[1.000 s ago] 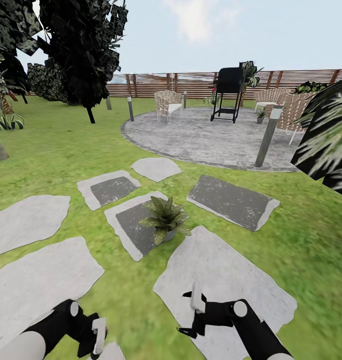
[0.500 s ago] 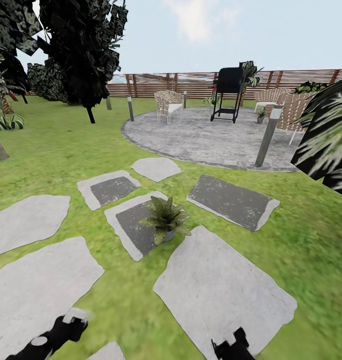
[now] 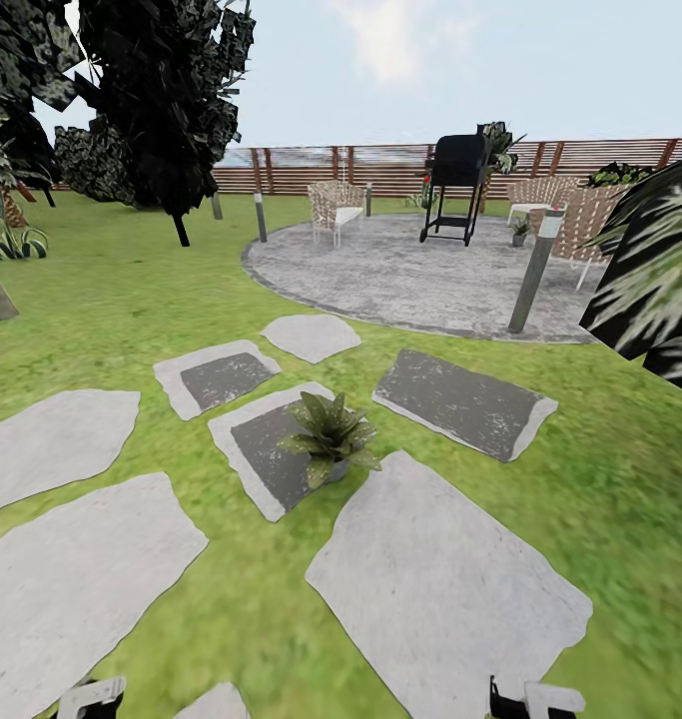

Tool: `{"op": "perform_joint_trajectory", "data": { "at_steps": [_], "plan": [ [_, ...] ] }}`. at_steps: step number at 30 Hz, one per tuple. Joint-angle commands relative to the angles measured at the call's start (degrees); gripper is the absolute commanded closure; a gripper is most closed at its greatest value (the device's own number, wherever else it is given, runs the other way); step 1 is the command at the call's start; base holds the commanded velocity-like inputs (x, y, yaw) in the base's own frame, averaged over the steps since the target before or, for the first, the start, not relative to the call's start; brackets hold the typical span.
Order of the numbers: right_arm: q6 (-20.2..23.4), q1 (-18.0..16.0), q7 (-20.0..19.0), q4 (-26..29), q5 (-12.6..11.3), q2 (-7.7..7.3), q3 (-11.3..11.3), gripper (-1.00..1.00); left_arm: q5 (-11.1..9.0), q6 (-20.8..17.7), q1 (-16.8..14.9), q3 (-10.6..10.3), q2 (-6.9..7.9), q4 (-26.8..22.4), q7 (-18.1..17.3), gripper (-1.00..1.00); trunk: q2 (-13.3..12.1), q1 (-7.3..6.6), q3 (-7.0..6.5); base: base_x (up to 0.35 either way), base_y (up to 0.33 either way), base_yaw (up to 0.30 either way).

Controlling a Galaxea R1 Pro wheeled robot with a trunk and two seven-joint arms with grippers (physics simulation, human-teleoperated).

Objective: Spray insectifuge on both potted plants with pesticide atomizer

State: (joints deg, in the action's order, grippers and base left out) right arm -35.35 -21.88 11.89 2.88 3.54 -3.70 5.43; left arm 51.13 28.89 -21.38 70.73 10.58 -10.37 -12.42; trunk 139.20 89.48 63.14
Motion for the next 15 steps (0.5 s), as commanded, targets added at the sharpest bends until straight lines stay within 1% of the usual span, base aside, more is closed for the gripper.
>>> {"op": "perform_joint_trajectory", "data": {
  "at_steps": [1,4,5,10,15],
  "plan": [
    [-0.22,-0.02,0.01,-0.02,0.1,0.05,0.4,-1.0,0.07,0.1,-0.01,0.58,-0.06,-0.02,-0.5,1.0,0.02,-0.01,0.05,0.0,0.0,0.0],
    [-0.21,-0.01,0.0,0.02,-0.08,0.32,0.21,-1.0,0.03,0.11,0.02,0.63,-0.11,0.0,-0.5,1.0,0.02,-0.01,0.05,0.0,0.0,0.0],
    [-0.2,0.0,0.09,-0.01,-0.15,0.79,0.21,-1.0,0.02,0.11,0.02,0.64,-0.15,0.16,-0.5,1.0,0.02,-0.01,0.05,0.0,0.0,0.0],
    [-0.03,0.0,0.12,-0.16,-0.2,1.7,0.28,-1.0,0.06,0.12,0.02,0.64,-0.14,2.56,-0.5,1.0,0.02,-0.01,0.05,0.0,0.0,0.0],
    [0.01,0.09,0.15,-1.25,-0.12,1.92,0.31,-1.0,0.15,0.11,0.02,0.71,-0.1,2.81,-0.5,1.0,0.02,-0.01,0.05,0.0,0.0,0.0]
  ]
}}
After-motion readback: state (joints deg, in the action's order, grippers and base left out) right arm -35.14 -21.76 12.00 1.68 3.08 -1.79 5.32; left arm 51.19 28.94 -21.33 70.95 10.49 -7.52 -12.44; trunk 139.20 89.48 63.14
